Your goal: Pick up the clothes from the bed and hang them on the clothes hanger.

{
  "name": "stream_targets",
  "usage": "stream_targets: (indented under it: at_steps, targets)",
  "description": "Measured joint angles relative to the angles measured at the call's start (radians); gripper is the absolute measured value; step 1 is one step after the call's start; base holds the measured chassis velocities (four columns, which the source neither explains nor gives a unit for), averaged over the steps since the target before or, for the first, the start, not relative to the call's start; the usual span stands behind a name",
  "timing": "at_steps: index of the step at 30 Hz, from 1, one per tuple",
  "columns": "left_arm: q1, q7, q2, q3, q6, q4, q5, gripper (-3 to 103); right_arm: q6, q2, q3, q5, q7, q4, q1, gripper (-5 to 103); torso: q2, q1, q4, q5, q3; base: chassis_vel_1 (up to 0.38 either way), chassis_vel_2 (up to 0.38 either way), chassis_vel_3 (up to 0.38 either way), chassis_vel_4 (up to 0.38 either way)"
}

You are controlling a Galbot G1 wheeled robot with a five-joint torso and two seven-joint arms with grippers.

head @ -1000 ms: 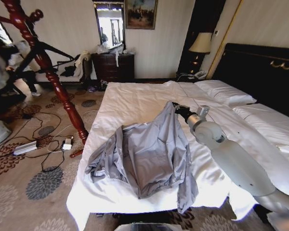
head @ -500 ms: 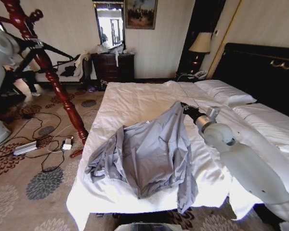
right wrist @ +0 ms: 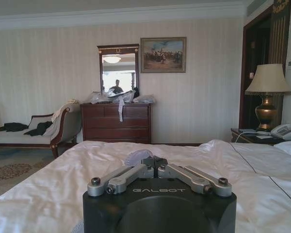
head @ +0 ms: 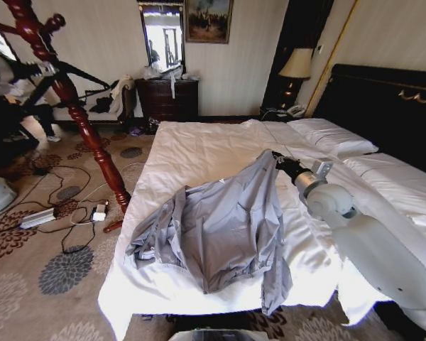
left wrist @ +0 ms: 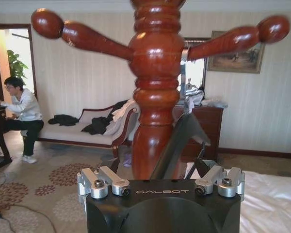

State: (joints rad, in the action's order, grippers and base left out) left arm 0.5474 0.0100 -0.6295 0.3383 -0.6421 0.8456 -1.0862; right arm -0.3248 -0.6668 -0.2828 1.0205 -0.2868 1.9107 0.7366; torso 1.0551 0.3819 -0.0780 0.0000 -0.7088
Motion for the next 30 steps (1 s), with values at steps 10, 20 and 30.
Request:
stream_targets:
  at_steps: [10, 20, 30]
  targets:
    - [-0.049, -0.022, -0.008, -0.010, -0.006, -0.010, 0.017, 68, 0.000, -0.008, -0.013, 0.045, -0.013, 0.010, 0.006, 0, 0.000, 0.000, -0.0001, 0.0000, 0.000, 0.000, 0.000, 0.000, 0.000]
    - [-0.062, -0.044, -0.024, -0.013, -0.006, 0.003, 0.005, 30, 0.000, -0.007, -0.002, 0.047, -0.012, 0.006, -0.027, 0, 0.000, 0.000, -0.0004, 0.0000, 0.000, 0.000, 0.000, 0.000, 0.000]
    - [-0.074, -0.064, -0.022, -0.017, 0.012, 0.044, 0.003, 19, 0.000, -0.002, -0.001, 0.036, -0.005, 0.005, -0.015, 0, 0.000, 0.000, 0.0002, -0.0002, 0.000, 0.000, 0.000, 0.000, 0.000]
